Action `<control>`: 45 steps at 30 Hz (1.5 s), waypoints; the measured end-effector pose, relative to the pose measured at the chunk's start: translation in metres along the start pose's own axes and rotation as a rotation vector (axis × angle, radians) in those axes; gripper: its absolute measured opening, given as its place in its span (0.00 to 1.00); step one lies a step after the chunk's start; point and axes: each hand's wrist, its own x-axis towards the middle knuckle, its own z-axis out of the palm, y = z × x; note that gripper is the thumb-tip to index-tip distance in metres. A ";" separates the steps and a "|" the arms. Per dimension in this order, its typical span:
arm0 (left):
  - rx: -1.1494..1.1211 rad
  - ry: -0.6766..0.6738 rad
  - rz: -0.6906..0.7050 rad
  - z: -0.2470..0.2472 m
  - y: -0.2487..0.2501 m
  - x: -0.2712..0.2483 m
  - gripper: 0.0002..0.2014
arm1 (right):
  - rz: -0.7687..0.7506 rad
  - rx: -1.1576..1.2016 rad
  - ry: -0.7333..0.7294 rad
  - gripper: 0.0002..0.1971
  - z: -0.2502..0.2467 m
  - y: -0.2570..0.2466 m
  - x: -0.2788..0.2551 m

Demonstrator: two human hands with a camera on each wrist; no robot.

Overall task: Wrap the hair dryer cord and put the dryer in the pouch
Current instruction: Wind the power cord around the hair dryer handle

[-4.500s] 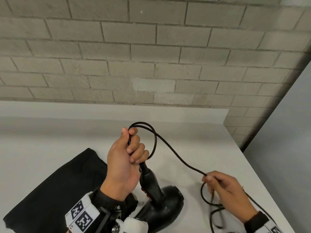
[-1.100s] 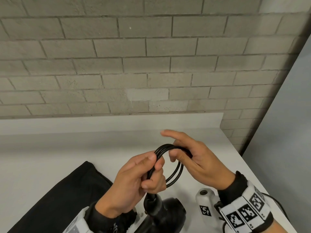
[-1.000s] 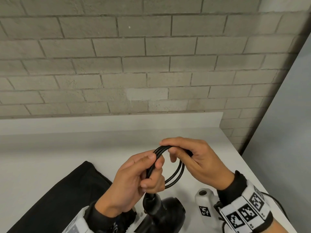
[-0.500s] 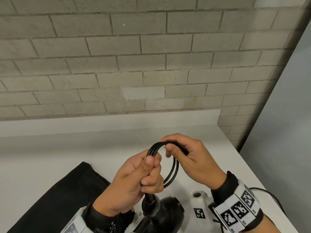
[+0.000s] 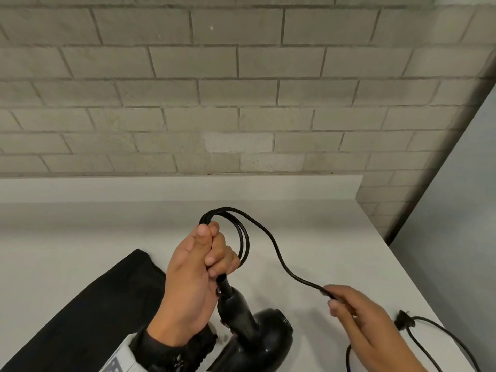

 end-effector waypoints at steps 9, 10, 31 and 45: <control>0.248 -0.132 0.059 0.016 -0.005 -0.002 0.15 | -0.226 -0.651 0.102 0.21 -0.010 -0.049 0.004; 0.288 -0.152 0.070 0.018 -0.005 -0.003 0.15 | -0.260 -0.709 0.061 0.16 -0.015 -0.058 0.006; 0.466 -0.417 -0.008 0.037 0.001 -0.009 0.20 | -0.537 -0.384 -0.103 0.09 -0.044 -0.134 0.061; 0.185 -0.420 -0.212 0.036 0.008 -0.009 0.13 | -0.092 0.243 -0.191 0.13 0.002 -0.081 0.091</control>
